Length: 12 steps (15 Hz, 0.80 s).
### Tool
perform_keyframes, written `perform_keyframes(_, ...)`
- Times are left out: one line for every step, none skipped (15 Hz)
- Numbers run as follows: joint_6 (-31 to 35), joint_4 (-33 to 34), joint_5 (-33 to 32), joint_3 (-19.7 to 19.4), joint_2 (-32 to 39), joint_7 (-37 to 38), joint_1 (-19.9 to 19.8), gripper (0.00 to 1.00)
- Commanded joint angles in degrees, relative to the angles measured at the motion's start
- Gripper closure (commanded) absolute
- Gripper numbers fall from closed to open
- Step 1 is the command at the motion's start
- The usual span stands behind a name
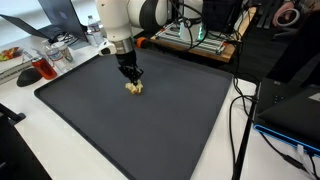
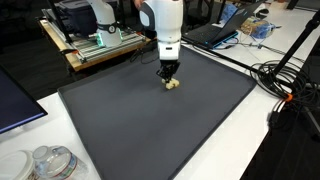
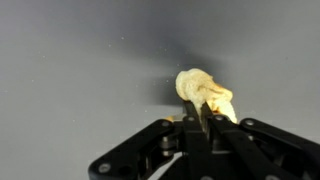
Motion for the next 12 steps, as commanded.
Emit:
perform_keyframes(-0.89,1.96,-1.75,0.61,2.02,-0.16,-0.79,0.98)
perform_keyframes(-0.85,2.09,-1.64,0.76,2.30,-0.31,-0.91,0.98)
perform_keyframes(-0.91,2.30,-1.66,0.78,2.58,-0.26,-0.90,0.98)
perform_keyframes(-0.95,2.48,-1.23,1.15,2.71,-0.63,-1.20,0.98)
perform_keyframes(-1.13,2.57,-0.38,2.13,2.73,-2.07,-2.01,0.68)
perform_keyframes(-1.55,2.61,-1.43,1.51,2.59,-1.34,-1.35,0.67)
perform_keyframes(-1.96,2.41,-1.80,1.39,2.10,-1.25,-1.18,0.62)
perform_keyframes(-2.59,2.26,-1.79,1.53,1.61,-1.55,-1.27,0.54)
perform_keyframes(-3.73,1.91,-1.80,1.71,0.73,-2.07,-1.40,0.48)
perform_keyframes(-5.14,1.65,-1.73,1.95,-0.08,-2.77,-1.56,0.42)
perform_keyframes(-6.40,1.48,-1.69,1.99,-0.80,-3.09,-1.54,0.34)
perform_keyframes(-8.03,1.33,-2.21,1.62,-1.63,-2.92,-1.15,0.27)
